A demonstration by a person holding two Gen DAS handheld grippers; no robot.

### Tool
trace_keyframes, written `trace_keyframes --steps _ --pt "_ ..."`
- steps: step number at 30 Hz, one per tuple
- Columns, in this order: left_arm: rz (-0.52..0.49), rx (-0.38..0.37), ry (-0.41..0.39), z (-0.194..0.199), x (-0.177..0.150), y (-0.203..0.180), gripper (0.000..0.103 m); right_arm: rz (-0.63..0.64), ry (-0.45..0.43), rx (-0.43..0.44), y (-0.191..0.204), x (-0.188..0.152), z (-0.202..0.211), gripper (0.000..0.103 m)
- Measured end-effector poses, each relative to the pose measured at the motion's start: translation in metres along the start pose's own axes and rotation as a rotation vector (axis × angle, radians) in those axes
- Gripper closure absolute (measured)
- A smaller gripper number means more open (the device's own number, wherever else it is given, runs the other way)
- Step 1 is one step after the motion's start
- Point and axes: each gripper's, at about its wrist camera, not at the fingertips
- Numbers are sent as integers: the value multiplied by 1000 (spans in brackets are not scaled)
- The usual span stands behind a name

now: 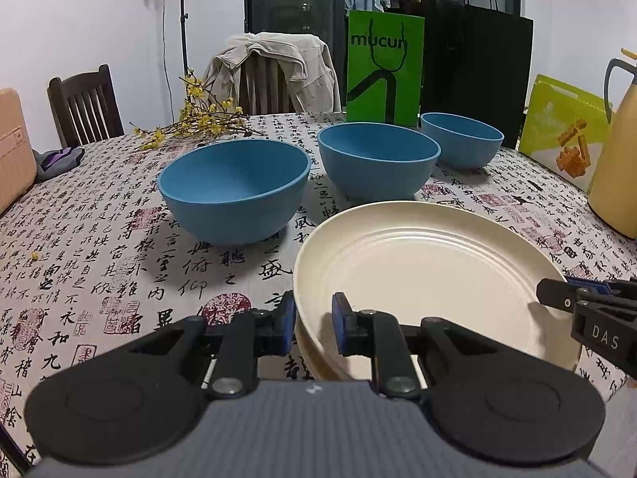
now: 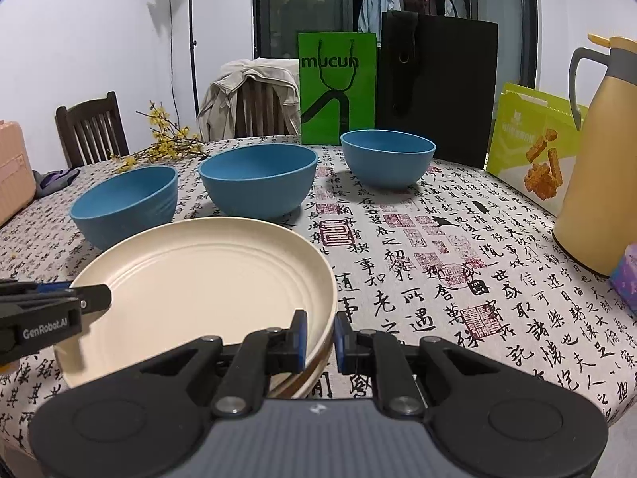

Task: Organize plates and bowls
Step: 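Lower the small cream plate onto the large cream plate with both tools, then open both tools to release the stacked plate rim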

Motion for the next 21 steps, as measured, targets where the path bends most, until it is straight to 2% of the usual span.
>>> trace_keyframes --steps 12,16,19,21 --pt "-29 11 4 -5 -6 -2 83 68 -7 -26 6 -7 -4 88" --pt "3 -10 28 -8 -6 5 82 69 -11 -10 5 -7 -3 85" --pt "1 -14 -2 -2 -5 8 71 46 -17 15 2 -7 -2 81" --pt "-1 -11 -25 3 -4 10 57 29 -27 45 -1 -7 1 73"
Point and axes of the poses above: each gripper's, at about its wrist camera, not at the fingertips, and z roughly against the way its jaws point, y to its left, x to its top, and after that the axes turned 4 degrees about -x, right-handed
